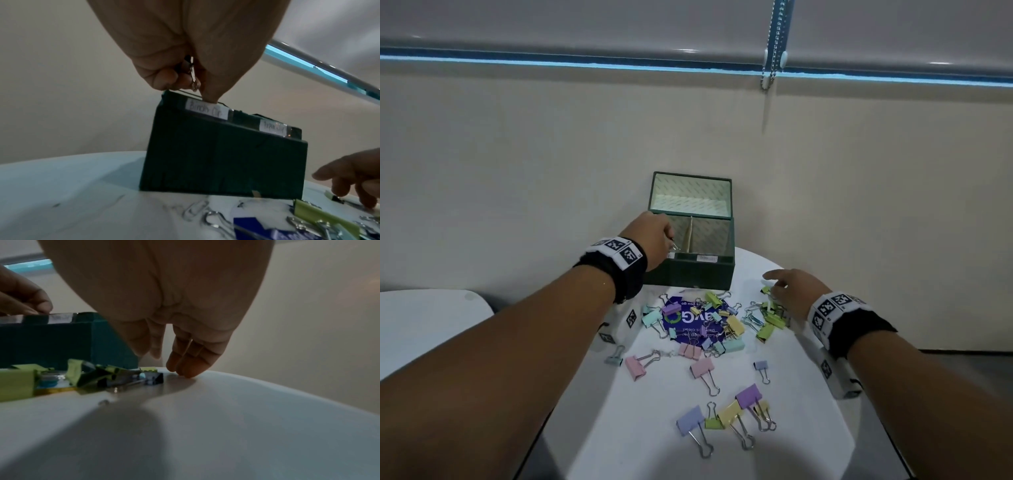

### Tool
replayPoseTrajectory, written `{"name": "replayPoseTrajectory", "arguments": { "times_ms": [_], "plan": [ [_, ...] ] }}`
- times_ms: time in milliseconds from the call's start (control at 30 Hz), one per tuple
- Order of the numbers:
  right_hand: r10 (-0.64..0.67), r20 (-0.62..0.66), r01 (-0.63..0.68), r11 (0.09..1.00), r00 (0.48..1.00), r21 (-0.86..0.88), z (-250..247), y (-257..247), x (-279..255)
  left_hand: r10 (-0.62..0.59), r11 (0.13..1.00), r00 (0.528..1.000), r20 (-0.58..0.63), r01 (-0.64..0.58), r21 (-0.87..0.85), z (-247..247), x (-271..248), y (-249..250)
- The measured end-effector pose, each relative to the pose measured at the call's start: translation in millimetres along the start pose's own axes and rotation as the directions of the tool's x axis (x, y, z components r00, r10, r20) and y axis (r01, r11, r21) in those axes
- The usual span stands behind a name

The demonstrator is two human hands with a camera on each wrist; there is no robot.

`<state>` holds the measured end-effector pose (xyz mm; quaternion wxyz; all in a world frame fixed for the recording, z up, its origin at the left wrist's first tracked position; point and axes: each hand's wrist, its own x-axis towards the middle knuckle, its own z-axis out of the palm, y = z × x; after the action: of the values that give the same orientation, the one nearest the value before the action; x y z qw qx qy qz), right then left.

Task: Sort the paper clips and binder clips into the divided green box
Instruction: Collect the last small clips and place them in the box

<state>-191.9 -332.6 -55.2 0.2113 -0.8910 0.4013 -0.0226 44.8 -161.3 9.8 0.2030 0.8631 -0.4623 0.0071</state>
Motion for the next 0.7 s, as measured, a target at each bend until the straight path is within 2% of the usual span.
{"name": "replayPoseTrajectory", "arguments": {
  "times_ms": [133, 233, 300, 367, 433, 500, 567, 633, 700],
  "plan": [
    [-0.028, 0.016, 0.029, 0.998, 0.999, -0.060, 1, -3, 3, 0.017, 0.998, 0.998, 0.064, -0.021, 0.057, 1, 5, -1],
    [-0.055, 0.017, 0.056, 0.991, 0.998, -0.118, 2, -5, 2, 0.028, 0.999, 0.992, 0.119, -0.031, 0.020, -6, 2, -7],
    [-0.066, 0.014, 0.067, 0.990, 0.998, -0.125, 2, -4, 1, 0.061, 0.998, 0.996, 0.072, -0.061, -0.002, -14, -6, -10],
    [-0.068, 0.010, 0.068, 0.991, 0.998, -0.111, 2, -5, -1, 0.102, 0.994, 0.994, -0.027, -0.102, -0.031, -21, -22, -11],
    [-0.059, -0.014, 0.058, 0.994, 0.998, -0.091, 2, -7, 0, 0.153, 0.987, 0.987, -0.039, -0.155, -0.038, -23, -41, -11],
    [-0.039, -0.060, 0.037, 0.999, 0.997, -0.032, 0, -8, 0, 0.186, 0.982, 0.975, 0.118, -0.189, 0.010, -19, -58, -13],
    [-0.037, -0.096, 0.038, 0.999, 0.995, 0.015, -3, -10, -2, 0.183, 0.963, 0.931, 0.317, -0.234, 0.132, -7, -64, -17],
    [-0.058, -0.133, 0.063, 0.998, 0.989, 0.030, -5, -11, -5, 0.157, 0.940, 0.905, 0.395, -0.259, 0.221, 3, -64, -22],
    [-0.060, -0.185, 0.071, 0.996, 0.981, 0.056, -6, -12, -9, 0.146, 0.929, 0.899, 0.413, -0.268, 0.255, 9, -64, -26]
  ]
}}
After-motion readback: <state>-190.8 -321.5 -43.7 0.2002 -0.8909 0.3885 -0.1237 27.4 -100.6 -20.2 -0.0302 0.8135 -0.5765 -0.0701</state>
